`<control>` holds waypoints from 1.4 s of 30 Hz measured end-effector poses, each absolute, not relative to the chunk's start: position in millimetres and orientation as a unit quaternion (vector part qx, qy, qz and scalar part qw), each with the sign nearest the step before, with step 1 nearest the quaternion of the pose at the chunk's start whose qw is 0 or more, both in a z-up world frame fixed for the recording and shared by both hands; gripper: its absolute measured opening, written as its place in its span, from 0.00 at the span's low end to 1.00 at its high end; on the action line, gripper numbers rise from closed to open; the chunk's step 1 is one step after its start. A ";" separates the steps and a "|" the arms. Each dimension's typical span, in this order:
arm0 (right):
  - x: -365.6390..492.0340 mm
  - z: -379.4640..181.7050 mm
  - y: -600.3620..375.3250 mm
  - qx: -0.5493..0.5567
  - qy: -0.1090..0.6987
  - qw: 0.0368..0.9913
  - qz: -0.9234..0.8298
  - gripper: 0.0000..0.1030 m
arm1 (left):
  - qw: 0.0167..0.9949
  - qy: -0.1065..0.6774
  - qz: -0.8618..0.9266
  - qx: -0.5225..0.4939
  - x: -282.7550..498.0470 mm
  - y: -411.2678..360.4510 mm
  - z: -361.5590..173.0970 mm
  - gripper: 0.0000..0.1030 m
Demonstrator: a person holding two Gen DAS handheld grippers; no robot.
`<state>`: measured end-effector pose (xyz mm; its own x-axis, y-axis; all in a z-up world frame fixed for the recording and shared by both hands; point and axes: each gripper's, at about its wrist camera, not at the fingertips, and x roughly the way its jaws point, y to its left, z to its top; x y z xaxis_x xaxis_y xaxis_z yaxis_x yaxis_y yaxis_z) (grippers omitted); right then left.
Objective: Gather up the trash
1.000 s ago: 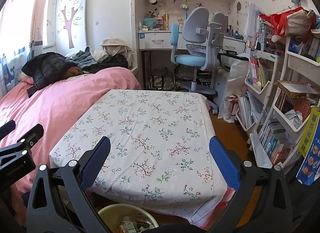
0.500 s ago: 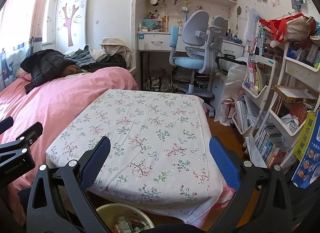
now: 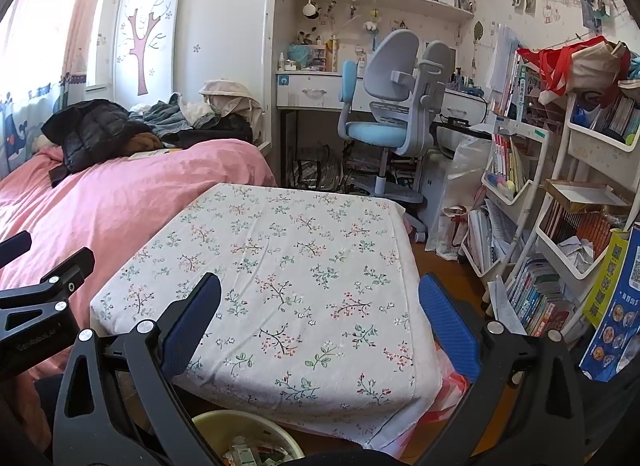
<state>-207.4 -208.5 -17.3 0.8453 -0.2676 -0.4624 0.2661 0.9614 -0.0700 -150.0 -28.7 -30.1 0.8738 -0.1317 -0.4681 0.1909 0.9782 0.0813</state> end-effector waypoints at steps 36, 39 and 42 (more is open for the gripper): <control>-207.9 -17.5 -207.3 -0.004 0.239 0.961 -0.140 0.93 | 0.964 0.241 -0.089 0.064 -150.9 -29.0 -30.8 0.92; -207.9 -17.7 -207.1 -0.004 0.239 0.961 -0.140 0.93 | 0.964 0.242 -0.088 0.064 -150.7 -28.8 -31.5 0.92; -207.9 -17.9 -206.9 -0.004 0.239 0.961 -0.140 0.93 | 0.964 0.244 -0.087 0.063 -150.3 -28.5 -32.4 0.92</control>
<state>-207.9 -206.9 -17.9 0.8465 -0.2708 -0.4585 0.2668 0.9608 -0.0750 -150.4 -28.5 -32.4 0.8660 -0.1379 -0.4806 0.1990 0.9769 0.0783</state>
